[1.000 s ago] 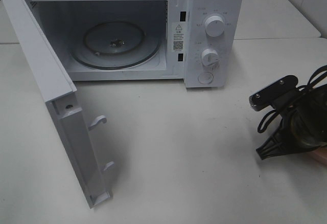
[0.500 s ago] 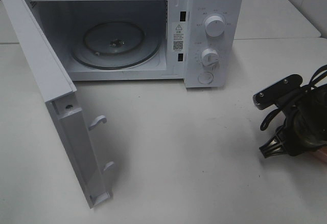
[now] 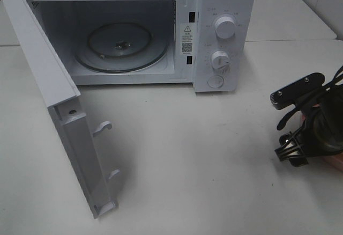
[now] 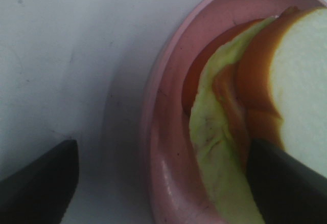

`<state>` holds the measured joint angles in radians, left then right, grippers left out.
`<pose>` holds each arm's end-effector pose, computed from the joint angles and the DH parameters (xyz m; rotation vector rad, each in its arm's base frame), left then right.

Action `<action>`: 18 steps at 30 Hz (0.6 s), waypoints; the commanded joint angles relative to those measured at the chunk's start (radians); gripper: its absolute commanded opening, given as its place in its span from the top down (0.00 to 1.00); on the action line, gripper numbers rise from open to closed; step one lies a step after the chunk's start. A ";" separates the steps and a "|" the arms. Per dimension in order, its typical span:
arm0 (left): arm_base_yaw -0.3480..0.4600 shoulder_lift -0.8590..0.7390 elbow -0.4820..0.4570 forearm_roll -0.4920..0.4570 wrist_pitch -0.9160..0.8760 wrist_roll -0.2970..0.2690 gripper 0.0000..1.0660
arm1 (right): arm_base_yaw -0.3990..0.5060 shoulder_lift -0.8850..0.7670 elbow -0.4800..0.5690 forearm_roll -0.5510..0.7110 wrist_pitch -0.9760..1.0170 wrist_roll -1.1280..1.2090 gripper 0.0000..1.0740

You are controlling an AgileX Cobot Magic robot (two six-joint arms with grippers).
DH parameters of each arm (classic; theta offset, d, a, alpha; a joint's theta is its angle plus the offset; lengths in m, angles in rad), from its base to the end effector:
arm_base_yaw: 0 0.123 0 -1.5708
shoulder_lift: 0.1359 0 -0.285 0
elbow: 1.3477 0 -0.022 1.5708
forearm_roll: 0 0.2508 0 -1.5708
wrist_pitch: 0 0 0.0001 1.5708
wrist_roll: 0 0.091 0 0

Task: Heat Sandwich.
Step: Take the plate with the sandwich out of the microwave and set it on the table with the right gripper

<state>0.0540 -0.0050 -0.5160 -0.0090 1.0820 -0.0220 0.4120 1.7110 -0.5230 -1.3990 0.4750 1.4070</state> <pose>-0.0083 -0.0012 0.2800 -0.0770 2.0431 0.0092 0.2374 0.0589 0.1082 -0.3814 2.6025 -0.4992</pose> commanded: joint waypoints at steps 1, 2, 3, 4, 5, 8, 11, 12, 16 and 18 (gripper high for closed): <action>0.002 -0.005 0.000 0.003 -0.009 0.001 0.10 | 0.001 -0.036 0.001 0.022 0.006 -0.032 0.22; 0.002 -0.005 0.000 0.003 -0.009 0.001 0.10 | 0.001 -0.058 0.001 0.025 0.008 -0.032 0.23; 0.002 -0.005 0.000 0.003 -0.009 0.001 0.10 | 0.001 -0.071 0.001 0.034 0.009 -0.033 0.23; 0.002 -0.005 0.000 0.003 -0.009 0.001 0.10 | 0.001 -0.081 0.001 0.045 0.010 -0.040 0.23; 0.002 -0.005 0.000 0.003 -0.009 0.001 0.10 | 0.001 -0.105 0.001 0.080 0.010 -0.070 0.23; 0.002 -0.005 0.000 0.003 -0.009 0.001 0.10 | 0.001 -0.131 0.001 0.126 0.011 -0.117 0.24; 0.002 -0.005 0.000 0.003 -0.009 0.001 0.10 | 0.001 -0.168 0.001 0.183 0.011 -0.173 0.24; 0.002 -0.005 0.000 0.003 -0.009 0.001 0.10 | 0.001 -0.182 0.001 0.203 0.011 -0.188 0.25; 0.002 -0.005 0.000 0.003 -0.009 0.001 0.10 | 0.001 -0.235 0.001 0.287 0.015 -0.259 0.25; 0.002 -0.005 0.000 0.003 -0.009 0.001 0.10 | 0.001 -0.288 0.001 0.365 0.018 -0.325 0.26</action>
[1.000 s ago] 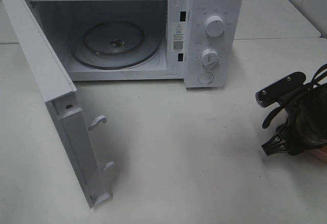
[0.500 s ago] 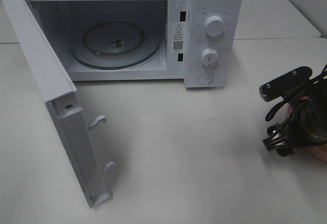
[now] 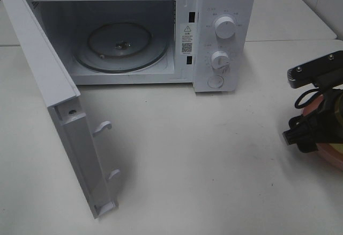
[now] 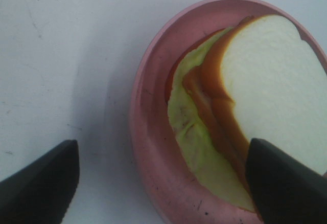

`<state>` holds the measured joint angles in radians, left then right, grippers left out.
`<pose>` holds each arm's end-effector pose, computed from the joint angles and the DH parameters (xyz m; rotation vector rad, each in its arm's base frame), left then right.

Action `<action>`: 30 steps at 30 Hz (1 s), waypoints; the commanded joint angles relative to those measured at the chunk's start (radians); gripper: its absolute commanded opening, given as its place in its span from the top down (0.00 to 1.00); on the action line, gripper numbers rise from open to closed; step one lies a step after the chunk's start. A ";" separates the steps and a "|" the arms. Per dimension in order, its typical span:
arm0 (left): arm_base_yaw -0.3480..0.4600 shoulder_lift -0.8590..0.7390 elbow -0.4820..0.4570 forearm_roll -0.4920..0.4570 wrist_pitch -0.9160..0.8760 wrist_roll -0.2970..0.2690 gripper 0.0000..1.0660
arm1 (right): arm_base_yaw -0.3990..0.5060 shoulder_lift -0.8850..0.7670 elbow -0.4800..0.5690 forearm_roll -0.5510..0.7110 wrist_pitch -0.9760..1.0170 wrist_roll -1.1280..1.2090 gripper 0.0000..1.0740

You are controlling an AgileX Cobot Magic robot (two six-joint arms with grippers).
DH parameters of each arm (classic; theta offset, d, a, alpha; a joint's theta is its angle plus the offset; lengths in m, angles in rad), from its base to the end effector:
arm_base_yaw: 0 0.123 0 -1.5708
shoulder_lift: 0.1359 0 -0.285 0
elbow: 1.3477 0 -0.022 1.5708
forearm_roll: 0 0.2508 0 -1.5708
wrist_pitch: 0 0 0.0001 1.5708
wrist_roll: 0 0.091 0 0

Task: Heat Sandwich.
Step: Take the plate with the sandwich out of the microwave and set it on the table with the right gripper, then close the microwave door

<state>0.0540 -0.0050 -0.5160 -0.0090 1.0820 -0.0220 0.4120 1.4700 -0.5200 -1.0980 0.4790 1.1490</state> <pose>-0.0083 -0.0012 0.2800 -0.0770 2.0431 0.0092 0.2237 0.0569 0.1578 -0.2643 2.5445 -0.3732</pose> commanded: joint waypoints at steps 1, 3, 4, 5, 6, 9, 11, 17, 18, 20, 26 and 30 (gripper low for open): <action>0.002 -0.005 0.000 0.003 -0.009 0.001 0.10 | 0.001 -0.047 -0.002 0.064 0.014 -0.067 0.26; 0.002 -0.005 0.000 0.003 -0.009 0.001 0.10 | 0.001 -0.081 -0.002 0.118 0.015 -0.120 0.26; 0.002 -0.005 0.000 0.003 -0.009 0.001 0.10 | 0.001 -0.099 -0.002 0.150 0.014 -0.151 0.26; 0.002 -0.005 0.000 0.003 -0.009 0.001 0.10 | 0.001 -0.134 -0.002 0.207 0.016 -0.214 0.27; 0.002 -0.005 0.000 0.003 -0.009 0.001 0.10 | 0.001 -0.134 -0.002 0.207 0.016 -0.214 0.27; 0.002 -0.005 0.000 0.003 -0.009 0.001 0.10 | 0.001 -0.206 -0.002 0.336 0.029 -0.352 0.27; 0.002 -0.005 0.000 0.003 -0.009 0.001 0.10 | 0.001 -0.224 -0.004 0.361 0.040 -0.387 0.27; 0.002 -0.005 0.000 0.003 -0.009 0.001 0.10 | 0.001 -0.346 -0.056 0.558 0.166 -0.641 0.29; 0.002 -0.005 0.000 0.003 -0.009 0.001 0.10 | 0.001 -0.363 -0.069 0.587 0.188 -0.677 0.29; 0.002 -0.005 0.000 0.003 -0.009 0.001 0.10 | 0.001 -0.380 -0.082 0.615 0.210 -0.711 0.29; 0.002 -0.005 0.000 0.003 -0.009 0.001 0.10 | 0.001 -0.492 -0.133 0.747 0.329 -0.880 0.29; 0.002 -0.005 0.000 0.003 -0.009 0.001 0.10 | 0.001 -0.562 -0.155 0.804 0.383 -0.939 0.29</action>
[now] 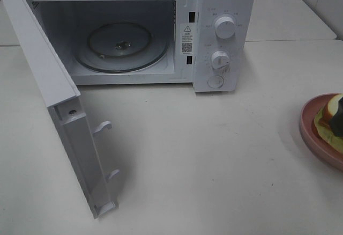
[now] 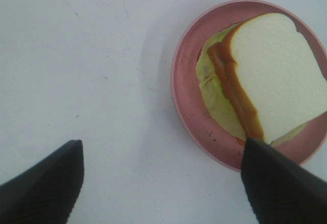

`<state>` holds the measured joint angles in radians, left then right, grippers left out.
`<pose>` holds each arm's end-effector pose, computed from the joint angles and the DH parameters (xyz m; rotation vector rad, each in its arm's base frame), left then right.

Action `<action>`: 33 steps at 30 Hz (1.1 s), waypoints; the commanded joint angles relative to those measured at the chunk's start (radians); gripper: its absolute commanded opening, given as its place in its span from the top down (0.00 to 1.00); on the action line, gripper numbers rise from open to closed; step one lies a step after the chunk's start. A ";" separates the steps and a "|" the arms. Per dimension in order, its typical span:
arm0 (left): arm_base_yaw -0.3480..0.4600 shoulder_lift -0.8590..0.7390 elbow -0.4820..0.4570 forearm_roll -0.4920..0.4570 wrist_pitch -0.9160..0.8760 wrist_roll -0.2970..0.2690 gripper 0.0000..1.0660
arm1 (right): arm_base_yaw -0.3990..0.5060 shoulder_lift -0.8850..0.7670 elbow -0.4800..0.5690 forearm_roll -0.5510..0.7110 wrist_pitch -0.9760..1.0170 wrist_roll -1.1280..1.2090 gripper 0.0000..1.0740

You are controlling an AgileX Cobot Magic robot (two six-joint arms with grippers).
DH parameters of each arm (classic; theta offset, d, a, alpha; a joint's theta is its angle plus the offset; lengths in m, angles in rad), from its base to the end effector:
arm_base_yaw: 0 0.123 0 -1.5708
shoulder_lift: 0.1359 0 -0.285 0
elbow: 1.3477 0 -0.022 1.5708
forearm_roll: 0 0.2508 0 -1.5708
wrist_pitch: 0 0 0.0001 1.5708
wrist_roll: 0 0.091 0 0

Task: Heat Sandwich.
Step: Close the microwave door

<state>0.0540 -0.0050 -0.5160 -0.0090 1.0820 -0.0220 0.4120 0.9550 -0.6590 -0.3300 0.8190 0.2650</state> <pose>-0.0083 -0.0012 0.2800 -0.0770 2.0431 0.0092 0.1608 0.0467 0.2709 -0.3866 2.5035 -0.1317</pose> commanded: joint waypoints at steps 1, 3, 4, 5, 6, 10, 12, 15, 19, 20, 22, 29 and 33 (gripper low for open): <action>0.002 -0.005 0.000 0.003 -0.009 0.001 0.10 | 0.001 -0.067 -0.019 0.050 0.054 -0.070 0.29; 0.002 -0.005 0.000 0.003 -0.009 0.001 0.10 | 0.001 -0.083 -0.022 0.063 0.063 -0.087 0.29; 0.002 -0.005 0.000 0.003 -0.009 0.001 0.10 | 0.001 -0.126 -0.026 0.084 0.081 -0.118 0.29; 0.002 -0.005 0.000 0.003 -0.009 0.001 0.10 | 0.001 -0.148 -0.026 0.092 0.087 -0.128 0.29; 0.002 -0.005 0.000 0.003 -0.009 0.001 0.10 | 0.001 -0.169 -0.026 0.105 0.098 -0.141 0.29; 0.002 -0.005 0.000 0.003 -0.009 0.001 0.10 | 0.001 -0.247 -0.026 0.120 0.139 -0.155 0.29; 0.002 -0.005 0.000 0.003 -0.009 0.001 0.10 | 0.001 -0.271 -0.026 0.124 0.143 -0.161 0.29; 0.002 -0.005 0.000 0.003 -0.009 0.001 0.10 | -0.002 -0.369 -0.023 0.124 0.164 -0.187 0.29; 0.002 -0.005 0.000 0.003 -0.009 0.001 0.10 | -0.013 -0.458 0.006 0.128 0.167 -0.183 0.29; 0.002 -0.005 0.000 0.003 -0.009 0.001 0.10 | -0.023 -0.480 0.016 0.130 0.167 -0.179 0.29; 0.002 -0.005 0.000 0.003 -0.009 0.001 0.10 | -0.040 -0.502 0.028 0.130 0.168 -0.178 0.29; 0.002 -0.005 0.000 0.003 -0.009 0.001 0.10 | -0.199 -0.662 0.102 0.132 0.170 -0.190 0.29; 0.002 -0.005 0.000 0.003 -0.009 0.001 0.10 | -0.246 -0.724 0.107 0.142 0.166 -0.189 0.29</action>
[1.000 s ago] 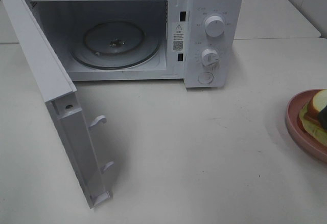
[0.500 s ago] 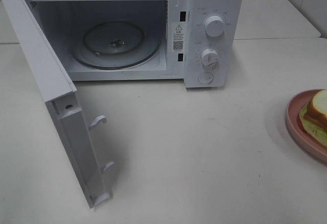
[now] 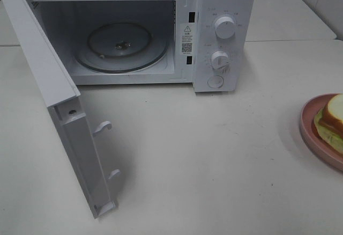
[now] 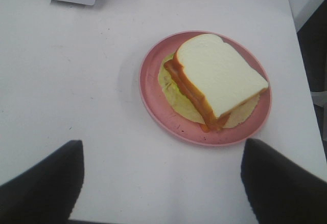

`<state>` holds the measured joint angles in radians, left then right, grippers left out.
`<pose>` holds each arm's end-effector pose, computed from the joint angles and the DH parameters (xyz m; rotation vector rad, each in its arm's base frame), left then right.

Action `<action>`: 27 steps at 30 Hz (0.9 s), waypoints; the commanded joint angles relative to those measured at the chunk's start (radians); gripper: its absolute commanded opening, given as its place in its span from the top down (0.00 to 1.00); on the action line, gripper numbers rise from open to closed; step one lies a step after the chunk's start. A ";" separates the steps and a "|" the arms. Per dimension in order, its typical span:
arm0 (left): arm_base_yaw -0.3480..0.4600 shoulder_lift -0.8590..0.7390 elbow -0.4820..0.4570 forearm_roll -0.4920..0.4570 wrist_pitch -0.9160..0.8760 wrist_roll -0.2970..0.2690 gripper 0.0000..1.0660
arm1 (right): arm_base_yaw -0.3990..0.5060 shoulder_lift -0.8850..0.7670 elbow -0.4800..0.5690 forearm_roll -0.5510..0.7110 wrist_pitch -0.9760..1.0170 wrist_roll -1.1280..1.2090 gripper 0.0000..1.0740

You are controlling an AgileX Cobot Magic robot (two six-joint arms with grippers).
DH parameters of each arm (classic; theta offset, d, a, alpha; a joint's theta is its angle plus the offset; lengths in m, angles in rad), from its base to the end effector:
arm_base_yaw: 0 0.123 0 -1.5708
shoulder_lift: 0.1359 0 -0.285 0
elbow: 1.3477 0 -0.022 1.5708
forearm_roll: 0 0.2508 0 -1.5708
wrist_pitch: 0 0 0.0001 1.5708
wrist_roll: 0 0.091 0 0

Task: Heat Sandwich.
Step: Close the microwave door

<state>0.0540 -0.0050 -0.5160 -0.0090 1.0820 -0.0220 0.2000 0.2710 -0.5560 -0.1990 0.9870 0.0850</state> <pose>-0.0083 -0.0012 0.2800 -0.0770 2.0431 0.0092 0.0399 -0.0072 0.2963 -0.1503 2.1628 -0.0804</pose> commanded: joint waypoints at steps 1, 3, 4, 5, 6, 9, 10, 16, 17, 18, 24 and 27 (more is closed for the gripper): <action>0.002 -0.005 0.000 0.003 -0.009 0.001 0.10 | -0.045 -0.053 0.004 0.019 -0.004 -0.008 0.29; 0.002 -0.005 0.000 0.003 -0.009 0.001 0.10 | -0.057 -0.063 0.004 0.025 -0.006 -0.006 0.29; 0.002 -0.005 0.000 0.003 -0.009 0.001 0.10 | -0.077 -0.090 0.004 0.034 -0.007 -0.006 0.29; 0.002 -0.005 0.000 0.003 -0.009 0.001 0.10 | -0.088 -0.102 0.004 0.035 -0.007 -0.006 0.29; 0.002 -0.005 0.000 0.003 -0.009 0.001 0.10 | -0.098 -0.112 0.004 0.036 -0.006 -0.005 0.29; 0.002 -0.005 0.000 0.003 -0.009 0.001 0.10 | -0.120 -0.138 0.012 0.051 -0.006 0.001 0.29; 0.002 -0.005 0.000 0.003 -0.009 0.001 0.10 | -0.128 -0.149 0.022 0.057 -0.009 0.001 0.29; 0.002 -0.005 0.000 0.003 -0.009 0.001 0.10 | -0.180 -0.229 0.057 0.071 0.008 -0.005 0.29; 0.002 -0.005 0.000 0.003 -0.009 0.001 0.10 | -0.180 -0.229 0.057 0.071 0.008 -0.005 0.29; 0.002 -0.005 0.000 0.003 -0.009 0.001 0.10 | -0.187 -0.243 0.057 0.071 0.008 -0.005 0.29; 0.002 -0.005 0.000 0.003 -0.009 0.001 0.10 | -0.221 -0.302 0.057 0.071 0.008 -0.007 0.29; 0.002 -0.005 0.000 0.009 -0.009 0.001 0.10 | -0.221 -0.302 0.057 0.071 0.008 -0.007 0.29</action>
<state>0.0540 -0.0050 -0.5160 -0.0070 1.0820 -0.0220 -0.0130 -0.0040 -0.4990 -0.1260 0.9950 0.0860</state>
